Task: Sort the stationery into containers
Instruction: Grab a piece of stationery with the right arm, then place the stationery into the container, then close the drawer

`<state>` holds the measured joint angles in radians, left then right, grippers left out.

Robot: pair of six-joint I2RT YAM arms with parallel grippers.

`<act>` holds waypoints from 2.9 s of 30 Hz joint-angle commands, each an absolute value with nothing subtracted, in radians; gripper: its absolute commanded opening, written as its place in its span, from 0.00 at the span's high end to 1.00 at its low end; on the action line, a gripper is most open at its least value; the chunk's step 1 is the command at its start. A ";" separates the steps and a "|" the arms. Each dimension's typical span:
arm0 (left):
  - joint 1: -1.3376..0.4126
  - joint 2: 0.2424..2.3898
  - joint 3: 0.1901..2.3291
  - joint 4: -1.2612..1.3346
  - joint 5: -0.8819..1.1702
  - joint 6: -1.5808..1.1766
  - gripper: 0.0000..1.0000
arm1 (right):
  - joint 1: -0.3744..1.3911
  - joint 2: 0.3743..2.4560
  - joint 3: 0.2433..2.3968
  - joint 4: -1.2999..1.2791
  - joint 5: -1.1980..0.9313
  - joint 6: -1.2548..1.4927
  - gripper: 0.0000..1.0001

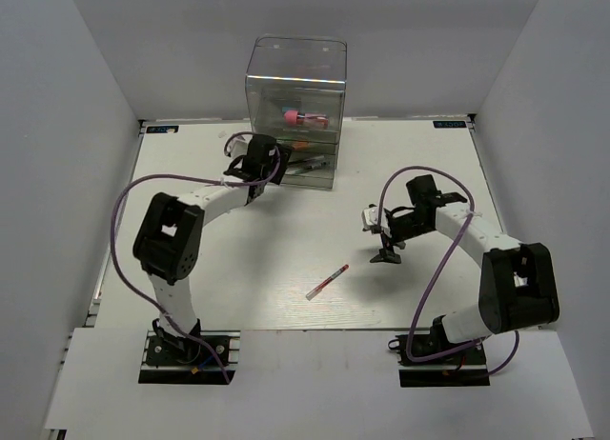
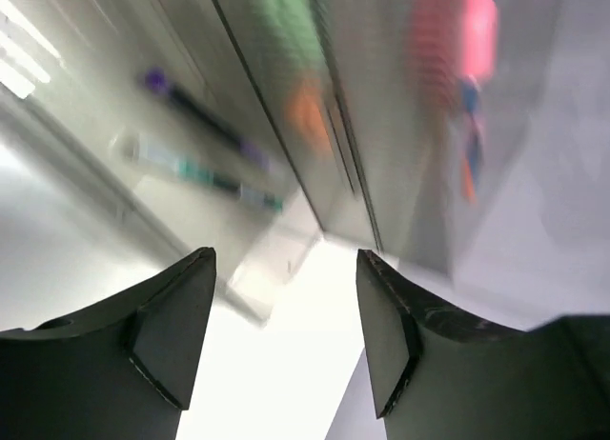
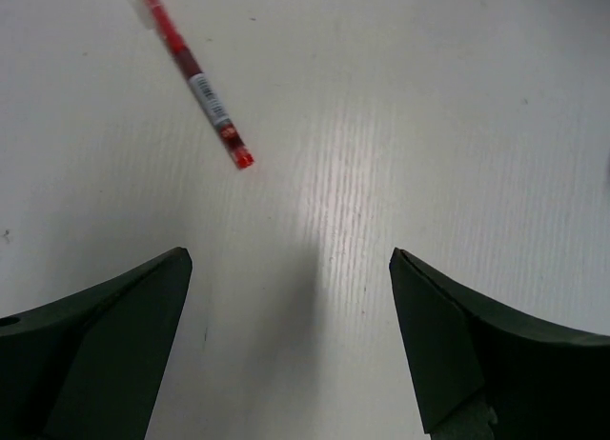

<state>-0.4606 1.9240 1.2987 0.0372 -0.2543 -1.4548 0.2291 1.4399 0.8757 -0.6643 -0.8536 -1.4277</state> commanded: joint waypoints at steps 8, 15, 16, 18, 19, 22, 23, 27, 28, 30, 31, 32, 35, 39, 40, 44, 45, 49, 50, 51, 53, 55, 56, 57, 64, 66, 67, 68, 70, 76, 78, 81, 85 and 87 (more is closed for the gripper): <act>-0.463 1.391 0.970 0.063 -0.131 -1.093 0.22 | 0.422 1.514 0.911 -0.761 -0.818 -1.715 0.13; -0.463 1.122 0.776 -0.078 -0.116 -0.957 0.13 | 0.575 1.637 1.003 -0.744 -0.733 -1.548 0.44; -0.463 1.051 0.749 -0.096 -0.117 -0.957 0.13 | 0.586 1.676 1.024 -0.744 -0.724 -1.533 0.47; -0.463 0.982 0.678 -0.120 -0.144 -0.957 0.13 | 0.610 1.696 1.026 -0.724 -0.684 -1.511 0.48; -0.463 0.919 0.645 -0.132 -0.144 -0.966 0.13 | 0.618 1.703 1.017 -0.713 -0.674 -1.505 0.48; -0.463 0.836 0.598 -0.213 -0.178 -0.979 0.13 | 0.640 1.715 1.009 -0.681 -0.640 -1.476 0.52; -0.463 0.786 0.589 -0.254 -0.193 -0.988 0.13 | 0.649 1.729 1.006 -0.681 -0.635 -1.471 0.54; -0.463 0.697 0.543 -0.330 -0.227 -1.011 0.13 | 0.666 1.741 0.988 -0.680 -0.603 -1.479 0.69; -0.463 0.660 0.523 -0.340 -0.227 -1.026 0.13 | 0.670 1.738 0.979 -0.675 -0.591 -1.479 0.74; -0.463 0.615 0.506 -0.356 -0.236 -1.039 0.13 | 0.673 1.733 0.979 -0.666 -0.575 -1.473 0.84; -0.463 0.603 0.494 -0.367 -0.236 -1.049 0.13 | 0.676 1.727 0.974 -0.660 -0.571 -1.465 0.86; -0.463 0.603 0.494 -0.376 -0.236 -1.049 0.13 | 0.675 1.724 0.976 -0.655 -0.568 -1.457 0.86; -0.463 0.588 0.485 -0.385 -0.245 -1.049 0.13 | 0.669 1.715 0.989 -0.585 -0.537 -1.378 0.93; -0.463 0.588 0.485 -0.394 -0.245 -1.049 0.13 | 0.655 1.732 1.103 -0.499 -0.482 -1.255 1.00; -0.463 0.588 0.485 -0.394 -0.245 -1.058 0.13 | 0.652 1.735 1.124 -0.473 -0.466 -1.237 1.00; -0.463 0.598 0.476 -0.373 -0.227 -1.058 0.13 | 0.618 1.767 1.294 -0.376 -0.408 -1.135 1.00; -0.463 0.598 0.476 -0.373 -0.216 -1.058 0.13 | 0.615 1.775 1.319 -0.364 -0.385 -1.109 1.00; -0.463 0.598 0.466 -0.373 -0.216 -1.058 0.13 | 0.595 1.857 1.475 -0.311 -0.304 -1.094 1.00; -0.463 0.598 0.466 -0.373 -0.216 -1.058 0.13 | 0.589 1.871 1.497 -0.302 -0.275 -1.098 1.00; -0.463 0.598 0.466 -0.373 -0.207 -1.058 0.13 | 0.588 1.923 1.538 -0.302 -0.261 -1.106 1.00; -0.463 0.598 0.466 -0.373 -0.207 -1.058 0.13 | 0.580 1.957 1.607 -0.305 -0.224 -1.109 1.00; -0.463 0.598 0.466 -0.373 -0.207 -1.058 0.13 | 0.578 2.031 1.694 -0.311 -0.207 -1.114 1.00; -0.463 0.598 0.466 -0.373 -0.207 -1.058 0.13 | 0.578 2.064 1.713 -0.310 -0.177 -1.117 1.00; -0.463 0.588 0.466 -0.385 -0.207 -1.058 0.13 | 0.581 2.086 1.753 -0.313 -0.167 -1.115 0.98; -0.463 0.566 0.457 -0.416 -0.216 -1.077 0.13 | 0.578 2.230 1.933 -0.339 -0.118 -1.066 0.49; -0.463 0.557 0.457 -0.416 -0.216 -1.077 0.13 | 0.575 2.208 1.918 -0.327 -0.168 -1.057 0.49; -0.463 0.557 0.457 -0.416 -0.216 -1.077 0.13 | 0.578 2.200 1.910 -0.330 -0.188 -1.057 0.53; -0.463 0.557 0.457 -0.416 -0.216 -1.077 0.13 | 0.578 2.178 1.878 -0.333 -0.239 -1.058 0.57; -0.463 0.566 0.446 -0.404 -0.216 -1.077 0.13 | 0.572 2.142 1.829 -0.337 -0.308 -1.078 0.81; -0.463 0.626 0.456 -0.383 -0.216 -1.077 0.13 | 0.572 2.095 1.755 -0.508 -0.526 -1.213 1.00; -0.463 0.626 0.456 -0.383 -0.216 -1.077 0.13 | 0.578 2.111 1.769 -0.554 -0.552 -1.250 1.00; -0.463 0.626 0.456 -0.383 -0.216 -1.077 0.13 | 0.581 2.135 1.770 -0.607 -0.560 -1.252 1.00; -0.463 0.615 0.456 -0.383 -0.216 -1.077 0.13 | 0.581 2.201 1.814 -0.566 -0.456 -1.180 1.00; -0.463 0.615 0.456 -0.393 -0.216 -1.077 0.13 | 0.583 2.240 1.836 -0.519 -0.394 -1.101 1.00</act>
<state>-0.4660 0.6266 0.4549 -0.3889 -0.2199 -1.0748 0.5816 2.1868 1.7863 -0.5468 -0.4656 -1.1866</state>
